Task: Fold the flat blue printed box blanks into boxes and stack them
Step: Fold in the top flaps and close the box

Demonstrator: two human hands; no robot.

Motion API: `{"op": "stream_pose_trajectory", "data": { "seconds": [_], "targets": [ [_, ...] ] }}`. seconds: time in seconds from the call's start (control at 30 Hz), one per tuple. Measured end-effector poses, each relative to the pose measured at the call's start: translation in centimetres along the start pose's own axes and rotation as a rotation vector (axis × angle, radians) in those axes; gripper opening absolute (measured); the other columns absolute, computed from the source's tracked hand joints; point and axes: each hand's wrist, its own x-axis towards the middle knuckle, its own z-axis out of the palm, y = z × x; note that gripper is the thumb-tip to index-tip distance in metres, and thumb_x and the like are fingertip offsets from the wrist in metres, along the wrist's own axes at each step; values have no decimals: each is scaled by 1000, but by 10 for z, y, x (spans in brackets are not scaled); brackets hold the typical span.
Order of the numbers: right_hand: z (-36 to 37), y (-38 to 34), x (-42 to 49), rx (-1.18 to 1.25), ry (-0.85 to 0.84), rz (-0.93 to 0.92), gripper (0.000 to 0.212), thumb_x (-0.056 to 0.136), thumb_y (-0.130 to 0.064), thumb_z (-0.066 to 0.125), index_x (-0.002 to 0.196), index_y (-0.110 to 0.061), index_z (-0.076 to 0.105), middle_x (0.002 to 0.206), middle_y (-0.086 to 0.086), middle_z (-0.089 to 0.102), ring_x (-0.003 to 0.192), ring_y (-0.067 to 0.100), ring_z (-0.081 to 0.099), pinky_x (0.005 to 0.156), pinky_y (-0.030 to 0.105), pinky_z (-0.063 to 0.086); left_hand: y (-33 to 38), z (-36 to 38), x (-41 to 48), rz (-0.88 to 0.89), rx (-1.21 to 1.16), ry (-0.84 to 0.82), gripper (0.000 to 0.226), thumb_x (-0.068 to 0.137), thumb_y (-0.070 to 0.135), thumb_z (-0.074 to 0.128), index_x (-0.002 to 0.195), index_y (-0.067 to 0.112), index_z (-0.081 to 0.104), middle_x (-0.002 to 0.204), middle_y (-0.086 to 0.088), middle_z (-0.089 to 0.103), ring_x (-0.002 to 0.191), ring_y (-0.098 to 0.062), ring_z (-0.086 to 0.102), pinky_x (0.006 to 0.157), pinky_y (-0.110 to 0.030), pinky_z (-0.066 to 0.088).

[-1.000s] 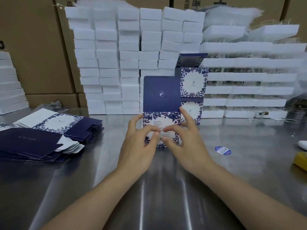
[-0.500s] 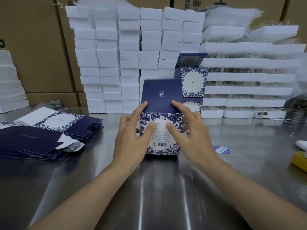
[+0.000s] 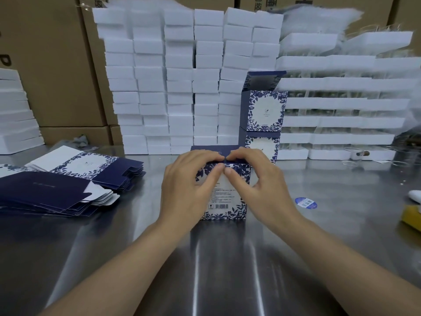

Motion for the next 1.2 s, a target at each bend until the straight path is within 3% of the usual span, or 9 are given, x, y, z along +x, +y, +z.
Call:
{"op": "stream_pose_trajectory", "data": {
  "seconds": [0.23,0.4,0.63,0.73,0.9,1.03,1.2],
  "targets": [
    [5,1,2,27,21,-6,7,102,-20,68,107,-22,73,105,-16,68,108,8,62,86,22,45,1,2,0,-10,51,34,10,99,38,70,103,34,77,102,24,73,105,-7,65,90,-48,50],
    [3,2,2,15,7,-23,9,102,-20,68,109,-21,73,106,-14,69,107,8,63,92,26,48,-3,-5,1,-14,15,-2,15,97,38,72,109,33,79,107,23,74,110,-6,66,95,-46,53],
    [2,7,3,-3,2,-21,9,103,-23,67,110,-22,74,108,-16,69,110,8,63,93,22,47,-6,-9,4,-75,-39,5,14,93,34,77,106,29,81,107,22,75,111,-4,68,98,-40,54],
    [1,10,4,47,3,8,10,101,-25,70,110,-23,75,110,-18,71,112,6,65,96,27,50,-7,-11,5,-77,-51,-5,14,93,30,80,107,28,82,108,21,76,113,-2,68,100,-37,54],
    [-4,16,2,213,-20,128,13,99,-23,74,111,-23,76,120,-14,75,124,10,66,103,47,54,-13,-18,3,-137,-131,6,18,92,24,83,110,25,82,116,14,78,118,4,67,100,-25,54],
    [0,17,5,205,5,138,12,99,-20,74,109,-18,78,118,-9,75,126,1,62,102,47,55,-15,-16,7,-220,-189,17,16,90,23,84,106,25,84,115,10,78,118,2,67,100,-29,55],
    [-5,21,3,213,41,147,17,97,-19,76,112,-25,80,128,-5,69,130,7,60,111,45,49,-18,-17,5,-263,-320,5,20,92,15,82,111,21,83,120,10,77,121,2,67,98,-21,56]
  ]
}}
